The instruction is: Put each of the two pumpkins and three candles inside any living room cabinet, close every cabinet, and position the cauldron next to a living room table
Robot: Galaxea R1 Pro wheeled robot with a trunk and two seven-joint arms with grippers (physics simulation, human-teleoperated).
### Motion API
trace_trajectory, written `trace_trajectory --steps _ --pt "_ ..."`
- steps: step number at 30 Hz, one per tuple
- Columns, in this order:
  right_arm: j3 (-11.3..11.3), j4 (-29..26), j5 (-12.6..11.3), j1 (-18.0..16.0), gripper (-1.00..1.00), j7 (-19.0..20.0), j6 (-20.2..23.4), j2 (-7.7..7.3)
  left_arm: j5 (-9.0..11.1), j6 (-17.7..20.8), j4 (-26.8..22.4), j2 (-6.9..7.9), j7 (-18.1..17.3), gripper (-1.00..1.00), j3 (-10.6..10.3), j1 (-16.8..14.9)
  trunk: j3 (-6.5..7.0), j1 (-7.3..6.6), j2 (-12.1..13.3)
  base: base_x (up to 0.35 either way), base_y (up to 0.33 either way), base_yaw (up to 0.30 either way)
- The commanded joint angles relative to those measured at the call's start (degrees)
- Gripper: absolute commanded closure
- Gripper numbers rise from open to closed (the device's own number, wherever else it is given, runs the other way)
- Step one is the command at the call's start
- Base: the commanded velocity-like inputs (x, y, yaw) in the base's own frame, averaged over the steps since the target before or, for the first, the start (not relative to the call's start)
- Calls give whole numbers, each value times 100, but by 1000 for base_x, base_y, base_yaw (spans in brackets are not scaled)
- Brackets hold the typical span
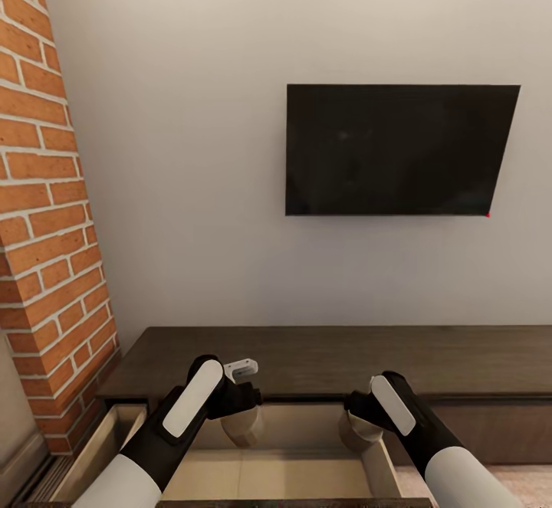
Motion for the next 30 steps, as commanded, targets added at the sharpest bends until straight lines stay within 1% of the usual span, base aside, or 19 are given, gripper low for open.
trace_trajectory --steps 1,30 --pt "31 -8 -63 -2 100 -54 1 -8 52 5 -5 -1 58 100 -4 -5 -17 -1 -4 0 0 0" --pt "31 -8 -95 -4 100 -59 1 -8 52 3 -6 -12 58 100 -5 -5 -290 -1 -4 0 0 0"
